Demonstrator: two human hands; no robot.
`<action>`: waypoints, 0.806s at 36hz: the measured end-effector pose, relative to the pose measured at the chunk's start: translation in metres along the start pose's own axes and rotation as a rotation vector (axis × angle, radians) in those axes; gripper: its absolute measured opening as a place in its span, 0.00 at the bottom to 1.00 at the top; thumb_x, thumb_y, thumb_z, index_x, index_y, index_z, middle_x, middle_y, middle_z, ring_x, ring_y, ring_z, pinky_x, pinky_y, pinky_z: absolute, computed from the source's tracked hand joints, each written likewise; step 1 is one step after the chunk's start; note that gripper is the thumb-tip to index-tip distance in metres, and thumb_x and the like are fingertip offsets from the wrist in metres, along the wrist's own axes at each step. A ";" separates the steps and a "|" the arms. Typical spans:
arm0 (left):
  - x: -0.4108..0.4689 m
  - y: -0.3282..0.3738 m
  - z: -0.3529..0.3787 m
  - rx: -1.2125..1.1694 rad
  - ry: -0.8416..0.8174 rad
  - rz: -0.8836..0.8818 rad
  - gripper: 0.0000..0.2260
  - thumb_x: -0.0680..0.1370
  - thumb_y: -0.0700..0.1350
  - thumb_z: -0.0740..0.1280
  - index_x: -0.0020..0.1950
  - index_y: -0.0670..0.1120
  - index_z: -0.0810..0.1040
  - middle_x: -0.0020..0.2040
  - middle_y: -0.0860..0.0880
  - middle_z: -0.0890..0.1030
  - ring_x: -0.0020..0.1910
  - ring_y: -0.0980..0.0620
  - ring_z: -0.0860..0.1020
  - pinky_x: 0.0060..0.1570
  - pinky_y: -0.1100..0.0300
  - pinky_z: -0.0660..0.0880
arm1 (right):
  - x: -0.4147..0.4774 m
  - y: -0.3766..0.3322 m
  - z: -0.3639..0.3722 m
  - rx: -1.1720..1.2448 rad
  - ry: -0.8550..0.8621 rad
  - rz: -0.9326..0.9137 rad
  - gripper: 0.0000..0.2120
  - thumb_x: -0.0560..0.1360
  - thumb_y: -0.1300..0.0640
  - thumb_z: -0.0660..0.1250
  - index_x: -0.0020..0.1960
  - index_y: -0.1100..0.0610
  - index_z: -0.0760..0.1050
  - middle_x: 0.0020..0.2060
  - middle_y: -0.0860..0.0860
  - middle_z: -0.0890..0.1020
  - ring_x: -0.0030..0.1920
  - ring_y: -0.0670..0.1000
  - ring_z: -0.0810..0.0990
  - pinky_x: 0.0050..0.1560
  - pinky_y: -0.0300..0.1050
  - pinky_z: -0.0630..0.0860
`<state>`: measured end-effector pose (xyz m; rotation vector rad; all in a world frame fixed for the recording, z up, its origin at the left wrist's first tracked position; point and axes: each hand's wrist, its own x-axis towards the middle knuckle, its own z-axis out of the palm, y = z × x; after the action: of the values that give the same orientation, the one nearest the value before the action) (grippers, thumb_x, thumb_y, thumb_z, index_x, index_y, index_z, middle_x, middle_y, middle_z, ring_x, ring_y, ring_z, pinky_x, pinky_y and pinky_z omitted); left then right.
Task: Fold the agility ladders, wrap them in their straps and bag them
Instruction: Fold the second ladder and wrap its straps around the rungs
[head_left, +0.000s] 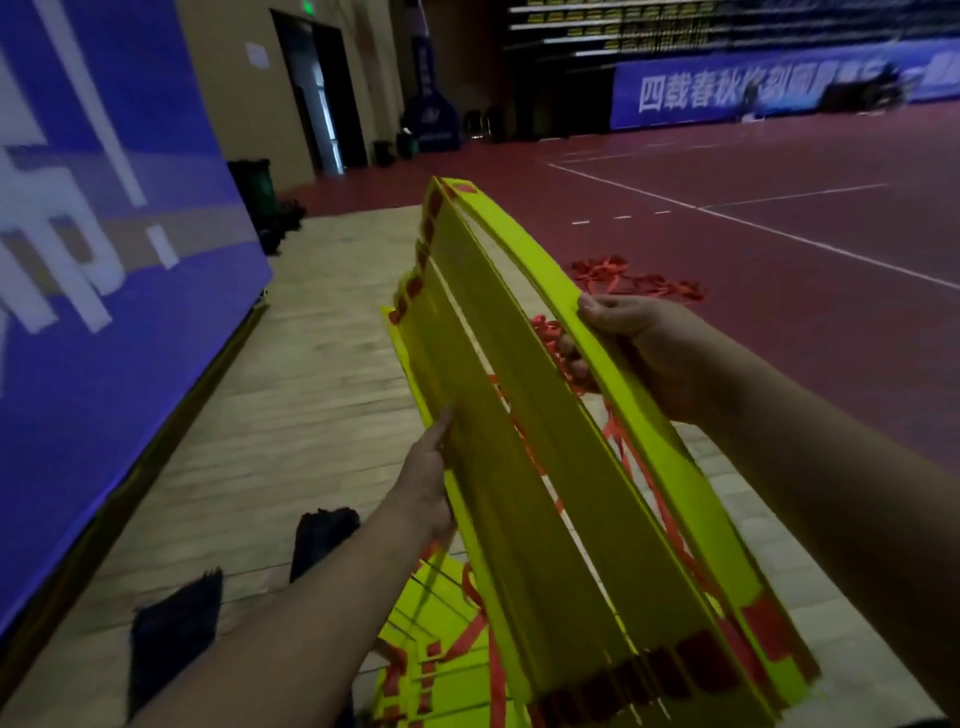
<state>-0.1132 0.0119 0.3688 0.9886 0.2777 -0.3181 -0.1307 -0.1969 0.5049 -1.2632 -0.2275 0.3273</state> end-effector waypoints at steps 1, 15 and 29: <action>0.001 0.005 0.000 0.021 -0.012 0.011 0.21 0.75 0.58 0.67 0.52 0.42 0.85 0.46 0.39 0.86 0.41 0.41 0.85 0.47 0.44 0.81 | 0.002 0.004 -0.004 -0.024 0.041 -0.007 0.09 0.85 0.60 0.57 0.56 0.63 0.74 0.34 0.56 0.79 0.30 0.50 0.79 0.31 0.41 0.79; 0.019 0.012 -0.027 0.537 0.234 0.087 0.13 0.82 0.33 0.61 0.65 0.44 0.74 0.61 0.42 0.79 0.55 0.42 0.78 0.59 0.45 0.74 | 0.012 0.078 -0.051 -0.243 0.321 0.038 0.06 0.83 0.59 0.64 0.56 0.60 0.77 0.37 0.56 0.79 0.29 0.48 0.81 0.26 0.40 0.76; 0.041 0.009 -0.018 0.085 0.163 -0.044 0.25 0.80 0.62 0.63 0.58 0.42 0.83 0.51 0.38 0.85 0.46 0.39 0.84 0.54 0.43 0.78 | 0.023 0.067 -0.037 -0.545 0.296 -0.031 0.07 0.76 0.56 0.73 0.47 0.60 0.78 0.25 0.48 0.76 0.23 0.42 0.75 0.25 0.35 0.72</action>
<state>-0.0732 0.0266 0.3509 1.0954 0.4375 -0.2913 -0.1041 -0.2039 0.4297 -1.8234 -0.0818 0.0434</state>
